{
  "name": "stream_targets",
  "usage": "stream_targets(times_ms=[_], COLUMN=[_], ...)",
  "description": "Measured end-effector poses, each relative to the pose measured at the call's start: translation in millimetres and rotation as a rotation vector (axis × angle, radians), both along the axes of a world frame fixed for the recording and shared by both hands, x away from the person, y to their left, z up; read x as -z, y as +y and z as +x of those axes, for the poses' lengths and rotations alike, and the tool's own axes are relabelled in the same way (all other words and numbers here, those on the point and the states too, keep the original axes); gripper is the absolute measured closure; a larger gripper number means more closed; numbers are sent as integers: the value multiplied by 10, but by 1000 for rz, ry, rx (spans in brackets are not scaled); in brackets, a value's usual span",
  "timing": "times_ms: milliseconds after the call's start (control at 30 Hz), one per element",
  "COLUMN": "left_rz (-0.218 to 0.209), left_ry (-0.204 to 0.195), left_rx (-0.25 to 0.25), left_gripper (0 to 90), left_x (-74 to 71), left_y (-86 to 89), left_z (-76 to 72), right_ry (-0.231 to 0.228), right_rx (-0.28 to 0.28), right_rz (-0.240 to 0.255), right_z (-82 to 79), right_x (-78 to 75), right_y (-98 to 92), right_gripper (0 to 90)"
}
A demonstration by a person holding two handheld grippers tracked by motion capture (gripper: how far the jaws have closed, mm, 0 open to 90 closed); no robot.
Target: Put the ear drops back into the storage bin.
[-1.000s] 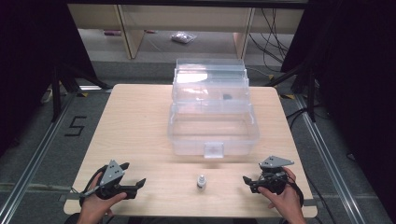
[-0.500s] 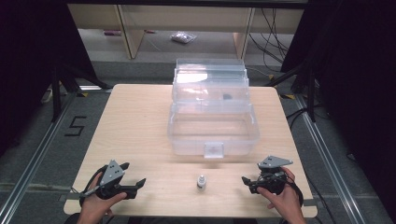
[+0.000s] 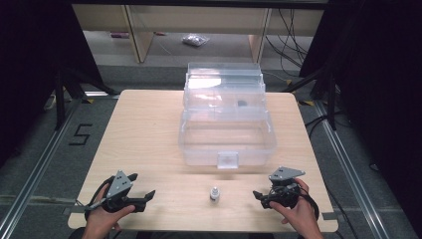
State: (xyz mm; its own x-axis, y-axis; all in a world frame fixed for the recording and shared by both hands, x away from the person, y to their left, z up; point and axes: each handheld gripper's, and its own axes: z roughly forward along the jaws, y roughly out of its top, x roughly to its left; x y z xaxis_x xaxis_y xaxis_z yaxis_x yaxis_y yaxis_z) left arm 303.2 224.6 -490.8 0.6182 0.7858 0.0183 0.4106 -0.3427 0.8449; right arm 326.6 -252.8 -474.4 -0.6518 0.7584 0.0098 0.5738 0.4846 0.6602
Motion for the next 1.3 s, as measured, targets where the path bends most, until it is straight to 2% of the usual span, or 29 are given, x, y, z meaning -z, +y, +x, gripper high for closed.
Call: stream_targets(times_ms=[133, 167, 200, 267, 300, 333, 367, 400, 433, 533, 600, 667, 700, 733, 767, 833, 867, 900, 933, 967, 1000, 1033, 1067, 1100, 1133, 1167, 1233, 1267, 1300], left_rz=[1, 5, 5, 6, 5, 5, 2, 2, 0, 9, 4, 4, 21, 21, 3, 2, 1, 1, 1, 0, 0, 3, 3, 22, 22, 3, 1, 9, 0], left_ry=[0, 0, 0, 0, 0, 0, 1, 1, 2, 3, 3, 3, 3, 3, 3, 2, 2, 2, 2, 2, 2, 3, 3, 3, 3, 2, 2, 2, 2], left_rx=[-2, 2, 3, 2, 2, 2, -3, -3, -6, -6, -7, -7, -5, -5, -8, -6, -4, -6, -4, -4, -4, -8, -8, -4, -4, -6, -4, -3, -4], left_gripper=[155, 155, 155, 155, 155, 155, 155, 155, 155, 155, 155, 155, 155, 155, 155, 155, 155, 155, 155, 155, 155, 155, 155, 155, 155, 155, 154, 155, 155], left_x=[0, -2, -3, -3, -2, -2, 0, 0, 1, -1, 1, 1, -3, -3, 1, 2, 3, 3, 3, 3, 3, 1, 1, -4, -4, 2, 3, 1, 3], left_y=[0, 6, 8, 9, 7, 7, 1, 1, 2, 10, 6, 5, 16, 16, 7, 8, 9, 8, 9, 8, 8, 7, 7, 18, 18, 9, 9, 13, 8], left_z=[-1, 1, 1, 3, 2, 2, -1, -1, -1, 2, 1, 1, 4, 4, 1, 3, 4, 2, 4, 4, 4, 1, 1, 3, 3, 2, 4, 5, 4], right_ry=[12, -7, -6, 3, -18, -18, 7, -28, -8, -12, 15, 4, 11, 20, 21, 20, 18, 35, 20, 16, 16, 30, 14, 26, 26, 36, 40, 31, 27], right_rx=[-4, -15, -28, -27, -49, -49, -72, -82, -96, -128, -144, -142, -173, -178, -186, -197, -203, -212, -212, -236, -236, -254, -250, -261, -261, -260, -247, -248, -259], right_rz=[1, -8, -22, -16, -16, -16, -26, -24, -34, -39, -51, -49, -78, -71, -79, -82, -102, -97, -100, -97, -97, -111, -117, -124, -124, -125, -133, -122, -133], right_z=[-10, -2, -1, -8, 1, 1, -1, 6, 0, 5, -20, -27, -24, -31, -34, -35, -29, -34, -31, -19, -19, -10, -8, -4, -4, -10, -14, -18, -10], right_x=[-28, -26, -38, -37, -34, -34, -52, -37, -56, -63, -104, -98, -127, -131, -139, -143, -152, -162, -156, -154, -154, -171, -165, -181, -181, -191, -201, -193, -198], right_y=[43, 46, 59, 77, 105, 105, 143, 172, 190, 243, 329, 370, 413, 438, 469, 515, 522, 544, 557, 577, 577, 600, 613, 619, 619, 648, 675, 697, 711], right_gripper=[199, 200, 202, 204, 208, 208, 208, 208, 208, 209, 216, 219, 227, 231, 234, 237, 238, 240, 243, 246, 246, 250, 250, 251, 251, 251, 253, 253, 254])
